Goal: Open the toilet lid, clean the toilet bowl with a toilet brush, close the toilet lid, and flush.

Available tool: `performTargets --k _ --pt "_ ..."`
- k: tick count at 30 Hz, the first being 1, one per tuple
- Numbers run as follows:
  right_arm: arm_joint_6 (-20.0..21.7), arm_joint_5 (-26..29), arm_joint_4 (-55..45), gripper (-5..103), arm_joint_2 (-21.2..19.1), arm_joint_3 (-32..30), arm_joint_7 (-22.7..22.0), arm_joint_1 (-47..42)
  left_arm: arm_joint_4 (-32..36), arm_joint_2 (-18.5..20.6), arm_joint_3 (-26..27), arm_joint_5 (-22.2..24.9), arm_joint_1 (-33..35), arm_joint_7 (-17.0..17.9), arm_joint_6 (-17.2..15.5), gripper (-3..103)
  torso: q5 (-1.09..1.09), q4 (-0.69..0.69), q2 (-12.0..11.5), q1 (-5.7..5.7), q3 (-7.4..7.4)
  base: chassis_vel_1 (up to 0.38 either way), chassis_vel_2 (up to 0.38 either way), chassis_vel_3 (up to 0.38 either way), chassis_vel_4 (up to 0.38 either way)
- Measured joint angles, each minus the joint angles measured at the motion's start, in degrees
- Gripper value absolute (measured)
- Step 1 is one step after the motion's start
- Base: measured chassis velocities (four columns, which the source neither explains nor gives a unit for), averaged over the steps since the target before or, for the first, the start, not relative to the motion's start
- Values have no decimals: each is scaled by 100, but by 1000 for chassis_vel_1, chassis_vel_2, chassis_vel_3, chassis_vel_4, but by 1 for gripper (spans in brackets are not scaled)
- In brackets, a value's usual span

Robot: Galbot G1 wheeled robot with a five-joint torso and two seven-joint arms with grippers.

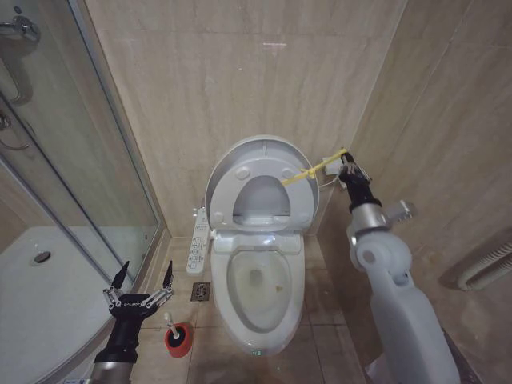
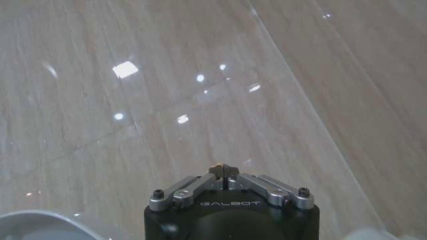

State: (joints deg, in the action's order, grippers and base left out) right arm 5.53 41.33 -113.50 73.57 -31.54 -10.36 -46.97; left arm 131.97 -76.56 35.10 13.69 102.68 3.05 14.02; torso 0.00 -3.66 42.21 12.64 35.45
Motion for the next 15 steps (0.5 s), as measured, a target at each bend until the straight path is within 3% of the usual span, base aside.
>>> performTargets --k 15 --pt "-7 -332 977 0 -25 501 56 1111 0 0 0 0 0 0 0 100 0 -1 0 0 0 0 0 0 0"
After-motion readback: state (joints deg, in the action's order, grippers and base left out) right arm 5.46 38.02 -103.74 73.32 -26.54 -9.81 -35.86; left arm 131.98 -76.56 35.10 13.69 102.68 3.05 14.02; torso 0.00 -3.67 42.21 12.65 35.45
